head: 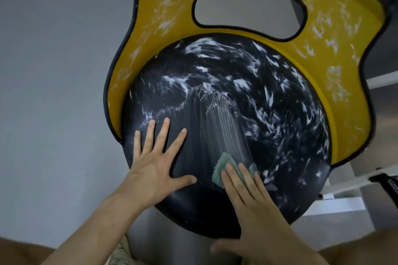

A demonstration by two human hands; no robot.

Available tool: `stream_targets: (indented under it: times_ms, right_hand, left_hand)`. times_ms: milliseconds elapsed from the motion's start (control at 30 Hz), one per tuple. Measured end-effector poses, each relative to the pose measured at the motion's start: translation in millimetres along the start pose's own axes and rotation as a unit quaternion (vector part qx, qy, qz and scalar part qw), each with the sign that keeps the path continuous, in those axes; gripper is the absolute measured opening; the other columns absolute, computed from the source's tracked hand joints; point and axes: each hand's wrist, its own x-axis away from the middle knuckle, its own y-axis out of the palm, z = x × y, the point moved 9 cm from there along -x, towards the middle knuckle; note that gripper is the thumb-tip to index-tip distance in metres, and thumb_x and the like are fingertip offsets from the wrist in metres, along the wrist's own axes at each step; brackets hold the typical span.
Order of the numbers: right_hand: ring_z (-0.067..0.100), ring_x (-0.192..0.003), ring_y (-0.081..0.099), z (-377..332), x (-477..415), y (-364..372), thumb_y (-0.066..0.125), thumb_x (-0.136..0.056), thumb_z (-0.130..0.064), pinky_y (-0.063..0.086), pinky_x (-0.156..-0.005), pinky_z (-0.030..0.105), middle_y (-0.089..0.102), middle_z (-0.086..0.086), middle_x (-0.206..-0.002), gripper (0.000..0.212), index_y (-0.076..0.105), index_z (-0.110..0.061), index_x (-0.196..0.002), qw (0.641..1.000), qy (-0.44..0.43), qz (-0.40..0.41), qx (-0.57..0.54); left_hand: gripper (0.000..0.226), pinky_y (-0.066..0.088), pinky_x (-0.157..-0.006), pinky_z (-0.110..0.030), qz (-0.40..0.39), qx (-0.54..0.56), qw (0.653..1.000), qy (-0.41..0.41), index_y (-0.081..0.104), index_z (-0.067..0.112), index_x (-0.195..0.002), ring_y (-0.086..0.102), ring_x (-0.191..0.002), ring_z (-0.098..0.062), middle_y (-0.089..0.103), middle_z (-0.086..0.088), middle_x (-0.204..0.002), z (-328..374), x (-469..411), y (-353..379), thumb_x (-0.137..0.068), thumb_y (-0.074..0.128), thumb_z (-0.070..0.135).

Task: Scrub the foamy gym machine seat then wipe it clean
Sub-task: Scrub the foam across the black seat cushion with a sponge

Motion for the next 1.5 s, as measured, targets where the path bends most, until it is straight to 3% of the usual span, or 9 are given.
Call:
stream_targets:
  times_ms: [67,200,267,600,800,933,1000,1333,1500]
  right_hand:
    - [0.032,-0.153,0.024,3.5,3.5,4.9,0.029,-0.065,-0.105,0.02,-0.115,0.051,0.024,0.009,-0.167,0.136,0.031,-0.005,-0.157,1.0,0.01,-0.006,0.015]
    - [0.014,-0.148,-0.036,19.2,-45.2,-46.1,0.021,-0.073,-0.102,-0.014,-0.124,0.044,-0.033,-0.007,-0.163,0.125,-0.022,-0.021,-0.158,0.999,0.017,0.046,-0.012]
    - [0.013,-0.144,-0.041,33.7,-86.0,-73.9,0.016,-0.073,-0.101,-0.018,-0.123,0.045,-0.039,-0.008,-0.16,0.122,-0.028,-0.023,-0.156,0.996,0.043,0.079,-0.007]
    - [0.017,-0.149,-0.034,18.3,-63.1,-57.5,0.015,-0.074,-0.101,-0.012,-0.125,0.048,-0.029,-0.003,-0.165,0.122,-0.018,-0.021,-0.16,0.994,0.042,0.099,-0.036]
    - [0.033,-0.153,0.022,-0.5,6.1,3.6,0.032,-0.077,-0.097,0.019,-0.115,0.052,0.021,0.008,-0.168,0.12,0.03,-0.009,-0.159,1.0,0.004,0.03,0.01]
    - [0.018,-0.15,-0.033,21.7,-49.6,-44.4,0.007,-0.077,-0.098,-0.011,-0.125,0.048,-0.03,-0.003,-0.165,0.114,-0.021,-0.022,-0.158,0.997,0.027,0.07,0.013]
    - [0.016,-0.146,-0.038,37.2,-94.5,-73.4,0.005,-0.078,-0.096,-0.017,-0.123,0.047,-0.036,-0.004,-0.161,0.112,-0.026,-0.023,-0.156,0.994,0.049,0.098,0.012]
    - [0.016,-0.15,-0.033,16.2,-68.6,-60.7,0.006,-0.082,-0.093,-0.011,-0.126,0.046,-0.027,-0.004,-0.166,0.108,-0.015,-0.022,-0.161,0.992,0.05,0.105,-0.042]
    - [0.034,-0.149,0.032,-10.5,17.5,10.0,0.031,-0.084,-0.091,0.025,-0.112,0.051,0.032,0.009,-0.164,0.11,0.04,-0.008,-0.154,0.999,0.019,0.046,0.002]
  left_hand:
    - [0.109,-0.024,-0.117,-0.056,0.0,0.002,1.0,-0.002,-0.033,0.048,-0.147,-0.05,-0.138,-0.026,-0.051,0.003,-0.152,0.0,-0.5,0.2,-0.06,0.011,0.097]
    - [0.109,-0.023,-0.117,-0.055,0.005,0.006,1.0,0.0,-0.028,0.048,-0.15,-0.048,-0.139,-0.025,-0.047,0.003,-0.154,-0.2,0.4,-0.7,-0.062,0.015,0.097]
    - [0.109,-0.024,-0.117,-0.055,0.004,0.011,1.0,0.003,-0.025,0.048,-0.151,-0.048,-0.14,-0.024,-0.046,0.003,-0.156,0.2,1.2,-1.1,-0.063,0.017,0.097]
    - [0.112,-0.024,-0.116,-0.057,-0.01,0.006,1.0,-0.004,-0.027,0.048,-0.151,-0.049,-0.138,-0.025,-0.048,0.003,-0.154,1.7,-0.9,-1.0,-0.06,0.016,0.097]
    - [0.113,-0.024,-0.116,-0.059,-0.017,0.005,1.0,-0.004,-0.027,0.047,-0.151,-0.05,-0.138,-0.025,-0.048,0.003,-0.154,1.0,-3.2,2.4,-0.06,0.019,0.096]
    - [0.113,-0.024,-0.116,-0.058,-0.011,0.004,1.0,-0.003,-0.025,0.048,-0.152,-0.048,-0.139,-0.025,-0.046,0.003,-0.155,1.8,-2.6,0.7,-0.06,0.02,0.097]
    - [0.112,-0.024,-0.116,-0.058,-0.008,0.006,1.0,-0.001,-0.024,0.048,-0.152,-0.047,-0.14,-0.024,-0.044,0.004,-0.157,1.4,-1.8,0.1,-0.061,0.019,0.097]
    - [0.115,-0.023,-0.115,-0.061,-0.022,0.011,1.0,-0.011,-0.025,0.049,-0.151,-0.049,-0.138,-0.026,-0.045,0.004,-0.156,4.6,-7.0,0.6,-0.062,0.031,0.097]
    - [0.114,-0.024,-0.115,-0.061,-0.02,0.005,1.0,-0.014,-0.024,0.05,-0.151,-0.048,-0.139,-0.024,-0.044,0.004,-0.157,4.1,-7.1,1.7,-0.067,0.039,0.094]
